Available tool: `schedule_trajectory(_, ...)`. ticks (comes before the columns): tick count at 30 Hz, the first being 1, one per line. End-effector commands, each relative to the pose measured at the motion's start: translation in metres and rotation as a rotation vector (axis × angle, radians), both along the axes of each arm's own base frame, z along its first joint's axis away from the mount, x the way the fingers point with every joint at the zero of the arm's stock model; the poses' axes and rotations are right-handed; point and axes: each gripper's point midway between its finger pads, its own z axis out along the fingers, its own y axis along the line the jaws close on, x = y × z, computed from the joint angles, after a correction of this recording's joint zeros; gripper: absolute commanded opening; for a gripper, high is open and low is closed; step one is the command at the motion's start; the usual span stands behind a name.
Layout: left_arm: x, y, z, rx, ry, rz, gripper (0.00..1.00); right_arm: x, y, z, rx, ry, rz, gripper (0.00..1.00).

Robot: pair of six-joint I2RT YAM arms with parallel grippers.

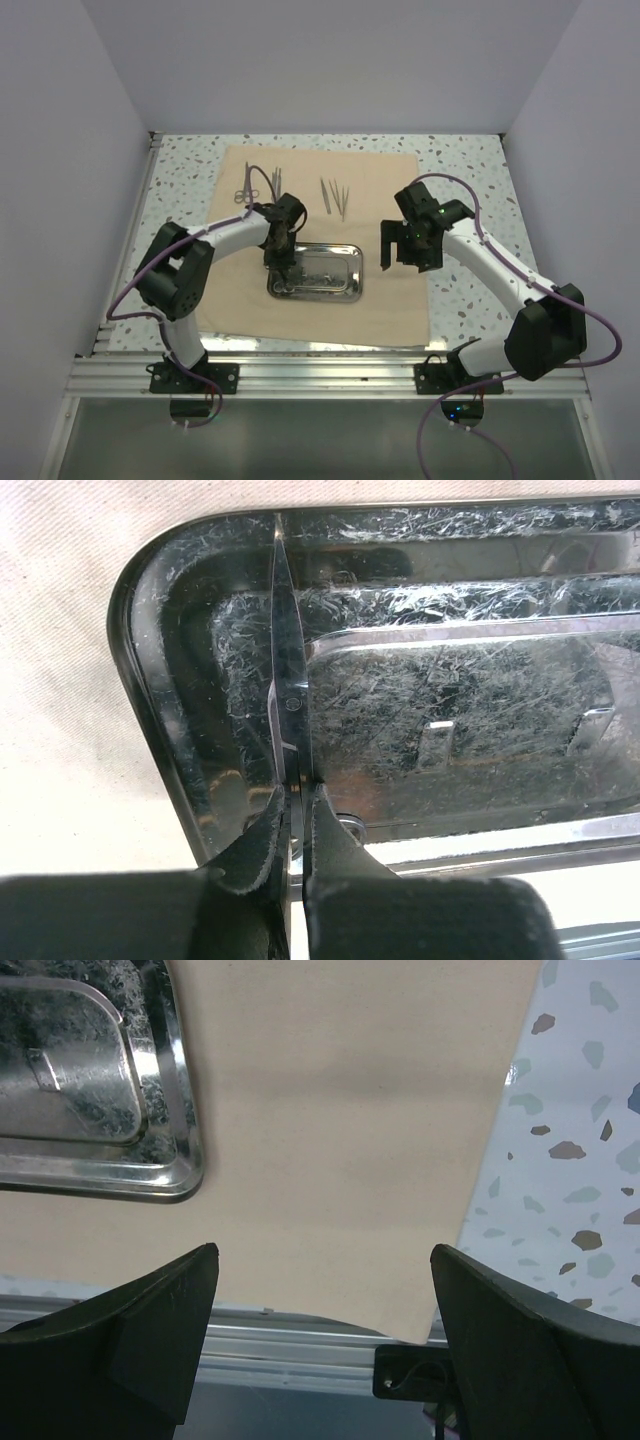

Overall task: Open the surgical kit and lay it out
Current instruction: Pick up the medical item from the container.

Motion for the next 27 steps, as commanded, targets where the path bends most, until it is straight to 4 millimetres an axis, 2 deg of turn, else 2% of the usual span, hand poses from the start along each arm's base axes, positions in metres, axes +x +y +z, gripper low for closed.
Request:
schedule_trajectory(1,-0.010,0.015,-0.070,0.086,0.045,-0.034,0.00,0.006,0.000,0.010,0.004,-0.024,-0.009,0.91)
schedule_trajectory(3,-0.011,0.016,-0.073,0.089,0.052,-0.046,0.00,0.005,0.001,0.009,0.005,-0.020,-0.006,0.91)
schedule_trajectory(5,-0.006,0.014,-0.063,0.085,0.028,-0.048,0.00,0.006,0.001,0.010,0.007,-0.021,-0.007,0.91)
schedule_trajectory(15,0.045,0.014,0.054,0.112,-0.213,-0.017,0.00,0.008,0.006,0.008,0.025,-0.021,-0.008,0.91)
schedule_trajectory(19,0.058,0.014,0.090,0.120,-0.280,-0.006,0.00,0.008,0.006,0.009,0.029,-0.024,-0.009,0.91)
schedule_trajectory(23,0.066,0.018,0.106,0.141,-0.326,0.004,0.00,0.007,0.006,0.009,0.032,-0.025,-0.010,0.91)
schedule_trajectory(27,0.079,0.029,0.105,0.197,-0.356,0.011,0.00,0.007,0.005,0.009,0.029,-0.026,-0.008,0.91)
